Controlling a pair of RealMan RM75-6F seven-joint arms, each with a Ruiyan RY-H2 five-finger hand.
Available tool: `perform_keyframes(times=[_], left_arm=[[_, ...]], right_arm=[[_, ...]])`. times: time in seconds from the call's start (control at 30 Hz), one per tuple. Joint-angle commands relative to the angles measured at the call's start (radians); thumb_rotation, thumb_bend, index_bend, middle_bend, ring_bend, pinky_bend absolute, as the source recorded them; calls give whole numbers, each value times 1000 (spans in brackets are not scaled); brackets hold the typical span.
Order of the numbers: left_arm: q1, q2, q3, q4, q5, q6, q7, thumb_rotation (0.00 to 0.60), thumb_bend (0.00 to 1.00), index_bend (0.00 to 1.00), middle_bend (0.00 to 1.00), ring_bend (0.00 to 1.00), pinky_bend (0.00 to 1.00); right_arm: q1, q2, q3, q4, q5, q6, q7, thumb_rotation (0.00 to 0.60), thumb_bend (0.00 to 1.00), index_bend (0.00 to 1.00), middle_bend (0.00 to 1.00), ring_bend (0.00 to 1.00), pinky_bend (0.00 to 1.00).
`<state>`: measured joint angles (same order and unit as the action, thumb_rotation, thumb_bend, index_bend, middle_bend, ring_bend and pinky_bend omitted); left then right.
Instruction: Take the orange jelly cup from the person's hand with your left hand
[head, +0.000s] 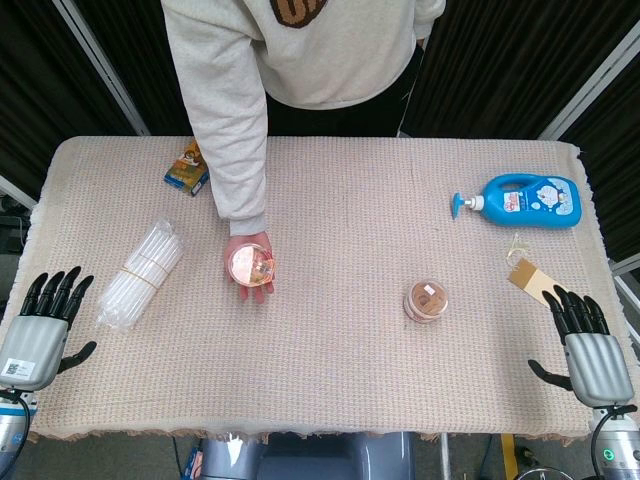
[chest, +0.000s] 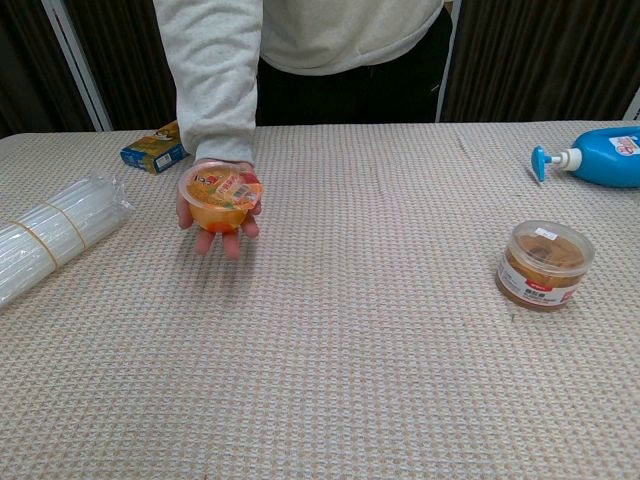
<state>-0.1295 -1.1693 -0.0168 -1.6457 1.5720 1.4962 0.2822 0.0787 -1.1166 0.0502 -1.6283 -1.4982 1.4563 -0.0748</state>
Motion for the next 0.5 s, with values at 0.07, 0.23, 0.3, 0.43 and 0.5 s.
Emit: perform_keyframes(times=[0.07, 0.23, 0.3, 0.43, 0.5], left_arm=[[1, 0, 1, -1, -1, -1, 0, 600, 202, 21, 0, 0, 0], [0, 3, 1, -4, -2, -5, 1, 600, 203, 22, 0, 0, 0], [-2, 4, 2, -4, -1, -9, 2, 600, 203, 22, 0, 0, 0], [-7, 12, 3, -11, -7, -23, 13, 600, 202, 23, 0, 0, 0], [-14, 21, -2, -21, -21, -40, 28, 600, 202, 29, 0, 0, 0]], right_arm=[[0, 0, 0, 0, 1, 0, 0, 600, 90, 52, 0, 0, 0], [0, 0, 0, -1, 0, 0, 0, 600, 89, 51, 0, 0, 0], [0, 0, 0, -1, 1, 0, 0, 600, 90, 52, 0, 0, 0], [0, 0, 0, -3, 3, -1, -2, 600, 90, 52, 0, 0, 0], [1, -2, 1, -3, 4, -4, -5, 600, 90, 52, 0, 0, 0]])
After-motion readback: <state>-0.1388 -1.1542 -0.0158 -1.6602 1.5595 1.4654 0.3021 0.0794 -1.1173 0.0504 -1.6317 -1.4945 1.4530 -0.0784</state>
